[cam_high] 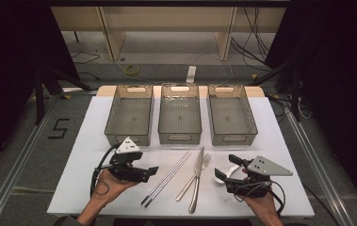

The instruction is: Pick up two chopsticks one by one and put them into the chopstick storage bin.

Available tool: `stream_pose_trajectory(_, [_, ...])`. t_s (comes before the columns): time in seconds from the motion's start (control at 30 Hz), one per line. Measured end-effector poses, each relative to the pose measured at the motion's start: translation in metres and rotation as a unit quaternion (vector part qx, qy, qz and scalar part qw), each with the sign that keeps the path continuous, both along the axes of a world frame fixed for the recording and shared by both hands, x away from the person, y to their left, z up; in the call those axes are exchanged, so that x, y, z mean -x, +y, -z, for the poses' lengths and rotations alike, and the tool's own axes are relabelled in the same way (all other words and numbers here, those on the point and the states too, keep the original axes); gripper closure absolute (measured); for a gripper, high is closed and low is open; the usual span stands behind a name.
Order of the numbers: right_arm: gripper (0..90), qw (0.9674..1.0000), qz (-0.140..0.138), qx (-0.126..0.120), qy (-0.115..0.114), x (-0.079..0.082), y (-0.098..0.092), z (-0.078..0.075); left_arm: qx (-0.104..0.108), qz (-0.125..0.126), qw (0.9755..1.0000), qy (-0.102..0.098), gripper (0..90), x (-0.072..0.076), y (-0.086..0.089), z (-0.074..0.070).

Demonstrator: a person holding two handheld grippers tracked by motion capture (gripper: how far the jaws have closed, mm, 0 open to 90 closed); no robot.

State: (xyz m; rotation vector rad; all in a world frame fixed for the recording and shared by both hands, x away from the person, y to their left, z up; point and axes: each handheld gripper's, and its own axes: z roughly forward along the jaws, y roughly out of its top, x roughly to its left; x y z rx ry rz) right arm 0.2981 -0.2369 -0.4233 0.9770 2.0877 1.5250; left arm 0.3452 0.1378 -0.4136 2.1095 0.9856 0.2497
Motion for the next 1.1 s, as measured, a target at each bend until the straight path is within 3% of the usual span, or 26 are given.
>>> stream_pose_trajectory(0.17, [27.7, 1.0, -0.001, 0.005, 0.003, -0.001, 0.001, 0.001, -0.062, 0.01, 0.9976, 0.03, 20.2, -0.009, -0.014, 0.004])
stream_pose_trajectory(0.27, [27.7, 1.0, -0.001, 0.006, 0.006, -0.001, 0.001, 0.001, -0.086, 0.012, 0.9953, 0.045, 22.5, -0.013, -0.02, 0.006])
stream_pose_trajectory(0.4, [27.9, 1.0, -0.002, 0.007, 0.006, -0.001, 0.001, 0.001, -0.101, 0.025, 0.9913, 0.081, 25.7, -0.016, -0.028, 0.011])
stream_pose_trajectory(0.5, [27.9, 0.9999, -0.004, 0.008, 0.006, -0.001, 0.002, 0.002, -0.136, 0.038, 0.9848, 0.101, 28.8, -0.018, -0.037, 0.018])
stream_pose_trajectory(0.6, [28.2, 0.9999, -0.007, 0.005, 0.005, -0.001, 0.002, 0.001, -0.153, 0.055, 0.979, 0.123, 33.2, -0.021, -0.044, 0.026])
stream_pose_trajectory(0.73, [28.2, 1.0, -0.007, 0.005, 0.006, -0.001, 0.002, 0.001, -0.195, 0.069, 0.9694, 0.132, 38.5, -0.021, -0.052, 0.034])
stream_pose_trajectory(0.77, [28.2, 0.9999, -0.007, 0.004, 0.007, -0.001, 0.002, 0.001, -0.199, 0.073, 0.9679, 0.135, 39.7, -0.021, -0.052, 0.034])
stream_pose_trajectory(0.9, [28.2, 0.9999, -0.011, 0.006, 0.006, -0.001, 0.003, 0.001, -0.199, 0.078, 0.9669, 0.139, 46.5, -0.022, -0.054, 0.034])
stream_pose_trajectory(1.03, [28.2, 0.9999, -0.012, 0.008, 0.006, -0.001, 0.003, 0.001, -0.213, 0.084, 0.9628, 0.144, 51.1, -0.023, -0.056, 0.037])
stream_pose_trajectory(1.1, [28.2, 0.9999, -0.012, 0.007, 0.006, -0.001, 0.003, 0.001, -0.214, 0.087, 0.962, 0.145, 53.0, -0.023, -0.058, 0.039])
